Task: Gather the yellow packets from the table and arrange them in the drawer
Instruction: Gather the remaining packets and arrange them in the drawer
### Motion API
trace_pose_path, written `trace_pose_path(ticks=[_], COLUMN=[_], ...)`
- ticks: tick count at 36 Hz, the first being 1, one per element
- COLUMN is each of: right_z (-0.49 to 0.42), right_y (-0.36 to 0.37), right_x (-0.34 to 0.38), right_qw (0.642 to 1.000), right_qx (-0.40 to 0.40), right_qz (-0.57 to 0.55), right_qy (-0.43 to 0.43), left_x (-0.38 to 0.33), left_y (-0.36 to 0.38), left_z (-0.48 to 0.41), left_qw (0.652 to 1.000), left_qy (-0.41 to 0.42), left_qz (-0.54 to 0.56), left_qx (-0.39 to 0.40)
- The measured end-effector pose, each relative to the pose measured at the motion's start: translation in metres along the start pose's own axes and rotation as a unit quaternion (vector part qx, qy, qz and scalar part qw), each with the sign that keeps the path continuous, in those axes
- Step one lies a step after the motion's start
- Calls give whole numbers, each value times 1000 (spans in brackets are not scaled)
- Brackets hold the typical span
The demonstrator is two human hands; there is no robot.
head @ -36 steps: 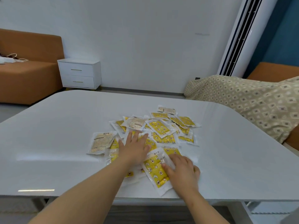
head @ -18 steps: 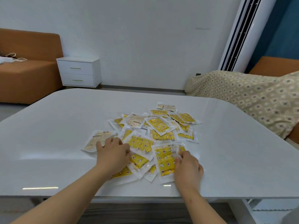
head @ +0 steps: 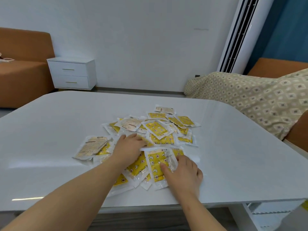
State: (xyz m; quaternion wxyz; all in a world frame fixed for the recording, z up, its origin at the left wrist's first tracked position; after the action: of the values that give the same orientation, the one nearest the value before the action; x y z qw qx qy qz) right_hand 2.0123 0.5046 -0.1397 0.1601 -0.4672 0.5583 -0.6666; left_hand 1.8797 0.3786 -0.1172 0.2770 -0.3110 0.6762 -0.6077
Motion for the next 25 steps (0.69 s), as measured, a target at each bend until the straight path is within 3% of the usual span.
trace_pose_path(ticks=[2, 6, 11, 14, 16, 18, 21, 25], right_z=[-1, -2, -3, -3, -2, -1, 0, 1], right_y=[0, 1, 2, 5, 7, 7, 3, 1], right_x=[0, -1, -2, -3, -3, -2, 0, 1], right_qw=[1000, 1000, 999, 999, 998, 997, 995, 996], right_qx=[-4, -20, -32, -8, 21, 45, 60, 59], right_qz=[2, -7, 11, 22, 29, 32, 35, 45], right_qy=[-3, -7, -2, 27, 44, 53, 64, 57], left_x=[2, 21, 31, 31, 28, 23, 14, 10], left_y=[-6, -18, 10, 4, -1, -7, 1, 1], left_z=[5, 36, 63, 64, 56, 52, 49, 46], left_qw=[999, 966, 921, 890, 912, 948, 957, 947], left_qy=[12, 10, 44, -14, -76, -147, -230, -246], left_qz=[31, 236, 362, 434, 396, 283, 156, 146], left_qx=[-30, -107, 139, 139, 74, 15, 83, 144])
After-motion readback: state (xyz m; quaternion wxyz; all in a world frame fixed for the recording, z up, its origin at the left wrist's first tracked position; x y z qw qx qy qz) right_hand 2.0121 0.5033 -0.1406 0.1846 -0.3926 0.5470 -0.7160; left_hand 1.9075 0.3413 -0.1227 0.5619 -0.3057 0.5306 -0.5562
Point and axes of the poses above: each hand's wrist, its own z-axis away from the middle knuckle, its own y-axis out of the palm, x = y × z, the point moved 5 cm from there along -z, towards the middle knuckle, and after that the axes turned 3 degrees about x, right-handed, at the moved point
